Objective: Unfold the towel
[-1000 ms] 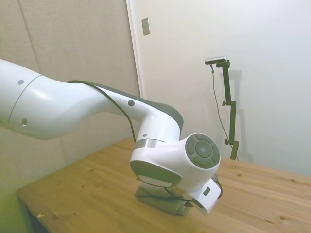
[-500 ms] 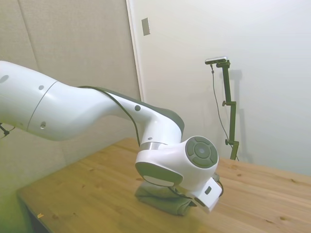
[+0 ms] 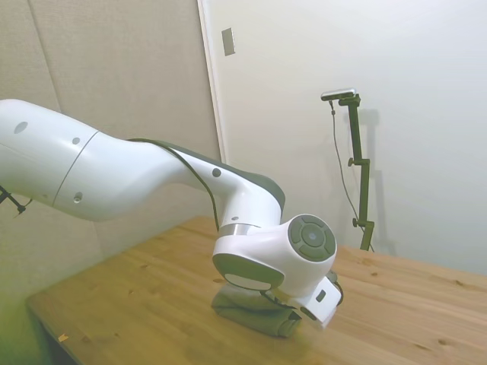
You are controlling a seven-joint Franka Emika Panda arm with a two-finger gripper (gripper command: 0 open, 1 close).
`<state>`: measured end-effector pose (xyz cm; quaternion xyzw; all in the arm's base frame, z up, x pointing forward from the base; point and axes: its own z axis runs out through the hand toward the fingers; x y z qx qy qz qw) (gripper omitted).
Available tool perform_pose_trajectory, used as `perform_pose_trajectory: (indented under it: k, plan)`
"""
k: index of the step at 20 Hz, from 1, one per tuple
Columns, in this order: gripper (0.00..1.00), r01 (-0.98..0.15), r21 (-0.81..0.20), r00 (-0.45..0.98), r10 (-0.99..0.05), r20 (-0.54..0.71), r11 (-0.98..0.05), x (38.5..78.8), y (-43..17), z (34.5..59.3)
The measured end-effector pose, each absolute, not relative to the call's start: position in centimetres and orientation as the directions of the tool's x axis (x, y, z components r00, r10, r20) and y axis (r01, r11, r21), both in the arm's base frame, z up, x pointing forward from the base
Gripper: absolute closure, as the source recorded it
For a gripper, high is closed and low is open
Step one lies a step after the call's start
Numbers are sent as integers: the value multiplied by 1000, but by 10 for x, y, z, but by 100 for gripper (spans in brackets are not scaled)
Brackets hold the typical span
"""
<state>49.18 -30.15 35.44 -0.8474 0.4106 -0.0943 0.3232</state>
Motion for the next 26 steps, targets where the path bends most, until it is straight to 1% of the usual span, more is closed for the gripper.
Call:
perform_pose_trajectory:
  k: [19,22,26]
  plan:
    - [100,-636,-623,640,-762,-98,-455,492,-302,355]
    - [100,-626,-626,641,-764,-74,-465,495,-295,370]
    - [100,-572,-639,688,-725,-33,-514,494,-253,408]
